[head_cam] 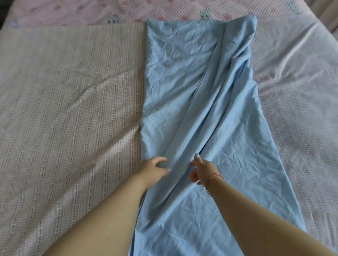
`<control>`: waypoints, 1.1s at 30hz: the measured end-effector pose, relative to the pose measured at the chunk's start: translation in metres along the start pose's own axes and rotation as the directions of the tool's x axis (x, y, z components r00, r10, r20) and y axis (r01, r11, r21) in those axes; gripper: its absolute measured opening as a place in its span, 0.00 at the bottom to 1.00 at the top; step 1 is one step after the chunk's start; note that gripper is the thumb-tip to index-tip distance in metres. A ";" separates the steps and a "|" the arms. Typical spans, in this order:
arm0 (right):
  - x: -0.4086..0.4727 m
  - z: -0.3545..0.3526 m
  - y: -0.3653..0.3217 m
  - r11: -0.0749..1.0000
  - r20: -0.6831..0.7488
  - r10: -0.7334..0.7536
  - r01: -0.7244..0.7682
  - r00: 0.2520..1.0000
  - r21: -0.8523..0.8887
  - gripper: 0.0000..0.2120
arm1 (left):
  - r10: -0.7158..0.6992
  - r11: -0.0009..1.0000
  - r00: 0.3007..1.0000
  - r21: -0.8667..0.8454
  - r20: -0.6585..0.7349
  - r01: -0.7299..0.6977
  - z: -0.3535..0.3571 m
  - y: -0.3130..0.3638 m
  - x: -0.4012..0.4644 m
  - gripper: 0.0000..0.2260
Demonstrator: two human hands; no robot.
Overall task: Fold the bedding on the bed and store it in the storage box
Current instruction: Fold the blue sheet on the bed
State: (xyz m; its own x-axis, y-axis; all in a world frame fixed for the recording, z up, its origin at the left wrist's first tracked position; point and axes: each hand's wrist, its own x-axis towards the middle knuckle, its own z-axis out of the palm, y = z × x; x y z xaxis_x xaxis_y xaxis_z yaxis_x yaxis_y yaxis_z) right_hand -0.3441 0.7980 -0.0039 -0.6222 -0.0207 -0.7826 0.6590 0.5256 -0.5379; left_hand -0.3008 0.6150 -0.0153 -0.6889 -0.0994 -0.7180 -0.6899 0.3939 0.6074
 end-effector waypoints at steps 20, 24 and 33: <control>0.121 -0.051 -0.082 0.863 -0.189 -0.169 0.238 0.967 0.445 0.20 | 0.221 0.921 0.975 -0.323 -0.022 -0.216 0.011 0.151 0.188 0.14; 0.134 -0.059 -0.102 0.846 -0.227 -0.219 0.301 0.949 0.440 0.20 | 0.202 0.871 0.960 -0.413 -0.192 -0.266 -0.013 0.146 0.200 0.17; 0.158 -0.055 -0.129 0.877 -0.246 -0.324 0.388 0.913 0.285 0.18 | -0.022 0.863 0.777 -0.404 -0.629 -0.303 -0.124 0.086 0.192 0.18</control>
State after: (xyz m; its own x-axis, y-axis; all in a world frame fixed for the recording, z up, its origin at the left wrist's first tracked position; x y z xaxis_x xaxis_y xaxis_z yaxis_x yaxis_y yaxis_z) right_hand -0.5512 0.7738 -0.0406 -0.8860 0.0204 -0.4632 0.4567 0.2104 -0.8643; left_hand -0.5198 0.5159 -0.0590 -0.6600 -0.6609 -0.3572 -0.4769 0.0011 0.8790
